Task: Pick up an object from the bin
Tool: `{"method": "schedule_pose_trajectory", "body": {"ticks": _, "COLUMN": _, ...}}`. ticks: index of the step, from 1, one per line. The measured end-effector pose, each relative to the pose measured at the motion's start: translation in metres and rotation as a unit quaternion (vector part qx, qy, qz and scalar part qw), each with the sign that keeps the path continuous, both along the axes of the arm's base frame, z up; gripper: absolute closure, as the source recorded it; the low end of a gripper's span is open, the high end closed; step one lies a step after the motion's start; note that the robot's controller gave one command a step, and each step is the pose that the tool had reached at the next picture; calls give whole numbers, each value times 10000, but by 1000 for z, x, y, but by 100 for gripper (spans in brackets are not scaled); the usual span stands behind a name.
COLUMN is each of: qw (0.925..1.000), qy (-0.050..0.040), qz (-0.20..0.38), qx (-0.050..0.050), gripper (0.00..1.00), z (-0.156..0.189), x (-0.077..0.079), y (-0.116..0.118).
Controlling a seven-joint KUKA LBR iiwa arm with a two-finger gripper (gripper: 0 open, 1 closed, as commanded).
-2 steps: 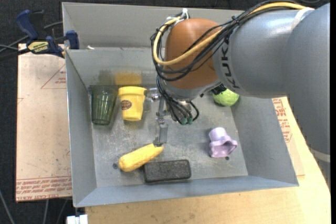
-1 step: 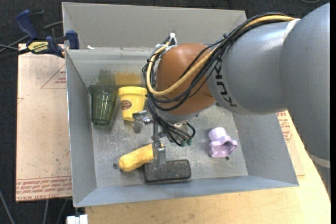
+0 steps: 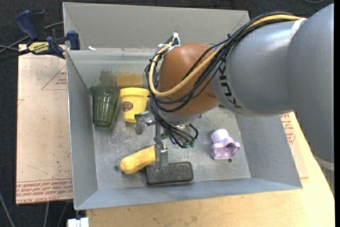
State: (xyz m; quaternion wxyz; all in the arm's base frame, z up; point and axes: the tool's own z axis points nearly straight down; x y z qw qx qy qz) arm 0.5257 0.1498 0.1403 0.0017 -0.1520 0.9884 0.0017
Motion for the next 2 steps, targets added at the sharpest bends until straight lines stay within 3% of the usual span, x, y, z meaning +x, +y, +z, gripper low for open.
{"method": "schedule_pose_trajectory", "body": {"ticks": 1, "qw": 9983, "qy": -2, "qz": 590, "qx": -3, "gripper": 0, "z": -64, "x": -17, "y": -5}}
{"method": "schedule_pose_trajectory", "body": {"ticks": 2, "qw": 9961, "qy": -75, "qz": 881, "qx": 25, "gripper": 100, "z": -84, "x": -15, "y": -2}}
